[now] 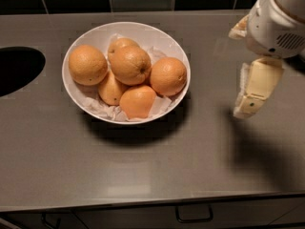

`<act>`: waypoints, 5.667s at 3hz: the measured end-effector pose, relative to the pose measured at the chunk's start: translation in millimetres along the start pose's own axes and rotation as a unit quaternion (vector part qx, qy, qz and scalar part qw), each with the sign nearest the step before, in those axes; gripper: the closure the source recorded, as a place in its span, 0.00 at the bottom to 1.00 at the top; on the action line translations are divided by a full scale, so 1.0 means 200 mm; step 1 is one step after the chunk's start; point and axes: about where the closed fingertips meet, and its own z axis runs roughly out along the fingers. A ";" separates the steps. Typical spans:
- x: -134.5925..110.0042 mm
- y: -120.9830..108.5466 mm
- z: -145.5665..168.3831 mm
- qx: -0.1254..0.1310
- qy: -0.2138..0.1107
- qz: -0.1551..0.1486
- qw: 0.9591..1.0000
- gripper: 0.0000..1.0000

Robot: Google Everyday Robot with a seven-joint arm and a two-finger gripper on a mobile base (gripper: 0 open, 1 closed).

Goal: Pick orange from white bowl

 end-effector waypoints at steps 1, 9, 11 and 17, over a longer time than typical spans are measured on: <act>-0.37 -0.04 0.03 0.001 -0.036 -0.085 0.996 0.00; -0.93 -0.20 0.16 -0.007 -0.060 -0.114 0.992 0.00; -1.00 -0.24 0.19 0.008 -0.070 -0.081 0.994 0.00; -1.05 -0.24 0.44 -0.020 -0.117 -0.061 0.991 0.09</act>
Offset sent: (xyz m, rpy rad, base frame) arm 0.0358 0.1977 0.0149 0.0370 -0.0663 0.4703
